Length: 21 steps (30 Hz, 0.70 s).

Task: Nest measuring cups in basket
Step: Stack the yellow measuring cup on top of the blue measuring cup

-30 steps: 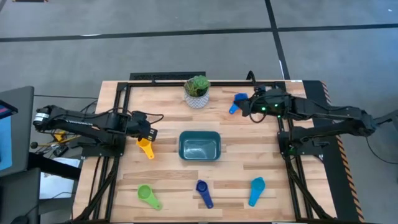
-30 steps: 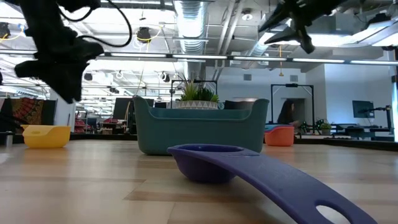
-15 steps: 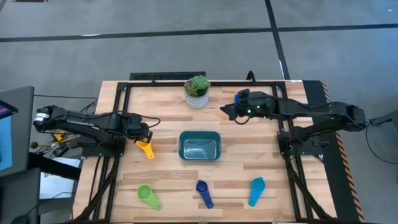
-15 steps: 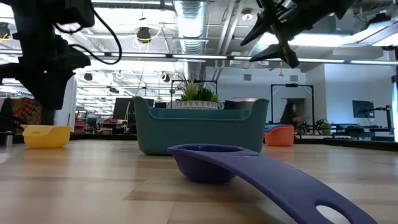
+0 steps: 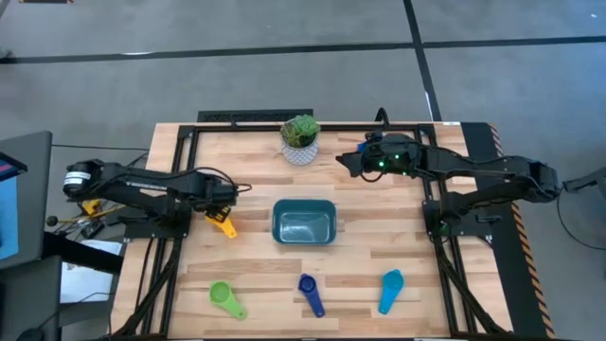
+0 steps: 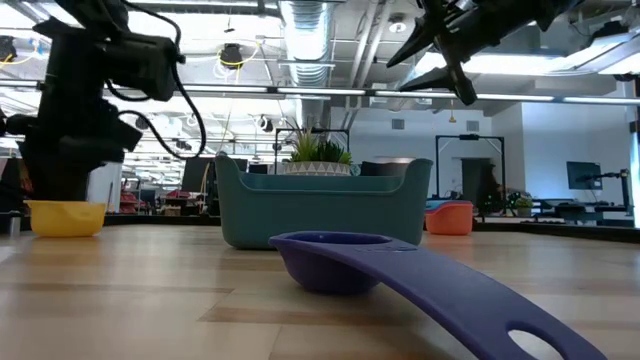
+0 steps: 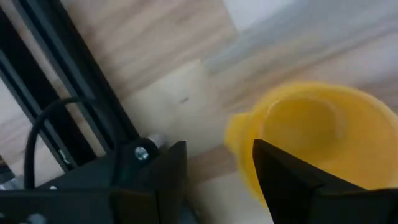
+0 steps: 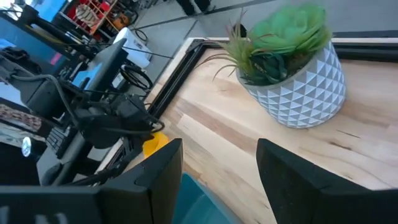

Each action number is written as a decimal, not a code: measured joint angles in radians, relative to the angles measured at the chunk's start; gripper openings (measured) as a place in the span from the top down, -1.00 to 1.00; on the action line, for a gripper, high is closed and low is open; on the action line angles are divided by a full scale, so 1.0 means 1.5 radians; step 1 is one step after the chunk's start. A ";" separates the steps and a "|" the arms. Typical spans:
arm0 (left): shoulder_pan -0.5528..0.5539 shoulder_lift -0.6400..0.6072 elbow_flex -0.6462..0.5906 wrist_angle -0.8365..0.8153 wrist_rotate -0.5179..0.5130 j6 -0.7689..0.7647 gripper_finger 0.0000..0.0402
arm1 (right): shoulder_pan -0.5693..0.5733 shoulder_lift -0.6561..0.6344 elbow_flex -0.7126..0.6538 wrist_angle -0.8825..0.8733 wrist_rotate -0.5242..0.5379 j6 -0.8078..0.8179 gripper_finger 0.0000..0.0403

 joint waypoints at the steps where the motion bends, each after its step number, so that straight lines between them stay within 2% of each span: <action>1: 0.001 0.010 0.000 0.002 0.007 0.010 0.13 | 0.000 0.000 0.000 -0.001 0.000 0.000 -0.13; 8: 0.003 0.046 0.001 0.043 0.048 0.051 0.34 | 0.000 0.000 0.000 -0.002 -0.003 0.001 -0.13; 16: 0.003 0.044 0.004 0.051 0.051 0.069 0.84 | -0.008 0.000 0.000 -0.002 -0.028 0.001 -0.11; 21: 0.003 0.045 0.023 0.054 0.038 0.122 0.87 | -0.017 0.000 0.000 -0.001 -0.053 0.003 -0.09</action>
